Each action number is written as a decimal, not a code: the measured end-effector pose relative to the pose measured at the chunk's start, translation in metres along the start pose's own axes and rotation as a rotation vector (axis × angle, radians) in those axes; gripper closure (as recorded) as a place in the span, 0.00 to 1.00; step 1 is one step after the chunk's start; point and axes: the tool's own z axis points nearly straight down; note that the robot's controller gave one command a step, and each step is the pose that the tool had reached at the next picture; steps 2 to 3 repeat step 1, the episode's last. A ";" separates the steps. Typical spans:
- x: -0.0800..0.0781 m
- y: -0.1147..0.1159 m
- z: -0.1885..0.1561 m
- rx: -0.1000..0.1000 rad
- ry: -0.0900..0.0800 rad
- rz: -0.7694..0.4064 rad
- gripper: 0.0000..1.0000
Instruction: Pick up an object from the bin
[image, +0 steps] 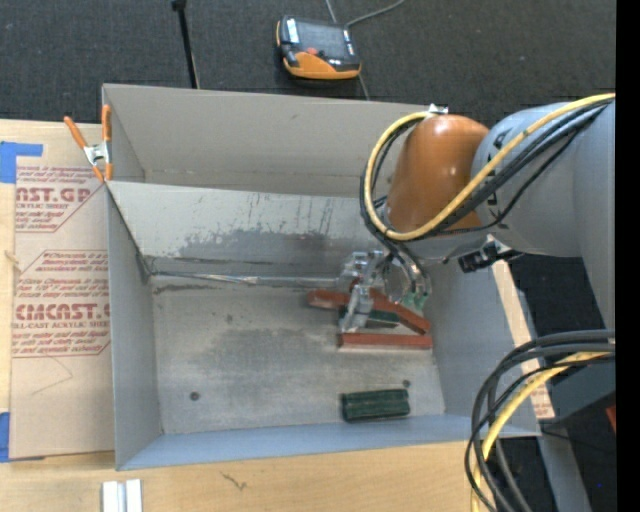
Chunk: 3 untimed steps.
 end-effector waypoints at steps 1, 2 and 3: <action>-0.001 0.000 -0.019 0.000 -0.004 0.000 1.00; -0.001 0.000 -0.019 0.000 -0.004 0.000 1.00; -0.001 0.000 -0.019 0.000 -0.004 0.000 1.00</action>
Offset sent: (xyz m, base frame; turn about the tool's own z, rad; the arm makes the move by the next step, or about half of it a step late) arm 0.0001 0.0001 0.0182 0.0000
